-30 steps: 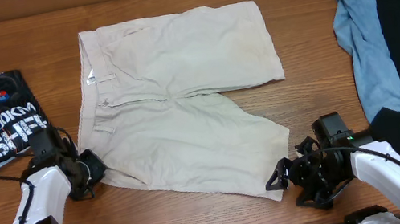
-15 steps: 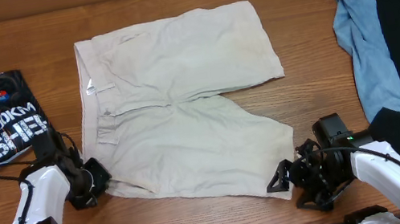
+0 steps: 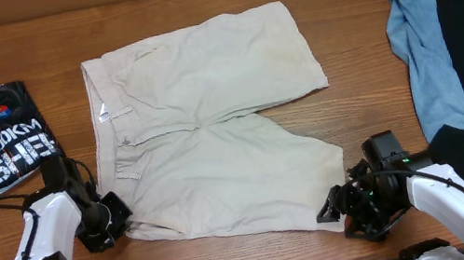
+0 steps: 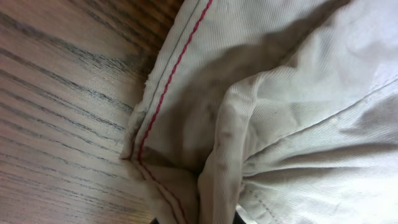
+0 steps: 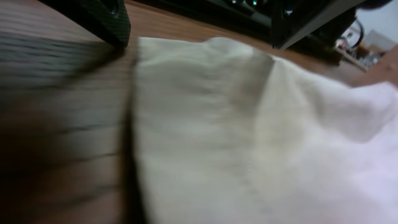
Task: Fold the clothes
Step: 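Grasp the left and right leg hems with the left and right grippers, then lift both hems and fold them up toward the waistband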
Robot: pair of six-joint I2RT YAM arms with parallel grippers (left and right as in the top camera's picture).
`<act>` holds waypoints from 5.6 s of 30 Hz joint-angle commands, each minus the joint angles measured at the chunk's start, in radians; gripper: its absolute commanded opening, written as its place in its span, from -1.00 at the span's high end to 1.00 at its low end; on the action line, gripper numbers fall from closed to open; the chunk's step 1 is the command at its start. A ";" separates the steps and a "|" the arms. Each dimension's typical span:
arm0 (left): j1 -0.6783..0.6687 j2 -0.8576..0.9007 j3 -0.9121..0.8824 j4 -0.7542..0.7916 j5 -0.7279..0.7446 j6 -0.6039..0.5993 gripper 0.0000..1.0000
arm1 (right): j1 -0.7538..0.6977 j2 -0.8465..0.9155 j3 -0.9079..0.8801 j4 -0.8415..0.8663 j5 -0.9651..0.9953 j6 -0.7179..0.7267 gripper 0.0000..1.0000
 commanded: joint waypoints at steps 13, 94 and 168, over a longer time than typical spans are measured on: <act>0.004 0.010 -0.022 -0.010 -0.064 0.001 0.88 | 0.006 -0.011 -0.003 -0.085 0.159 0.050 -0.12; 0.004 0.010 -0.022 0.000 -0.064 0.004 0.85 | 0.008 -0.011 0.026 -0.068 0.135 0.105 -0.32; 0.005 -0.546 0.416 -0.389 -0.095 -0.132 0.92 | 0.054 0.064 0.967 -0.251 0.681 -0.280 0.87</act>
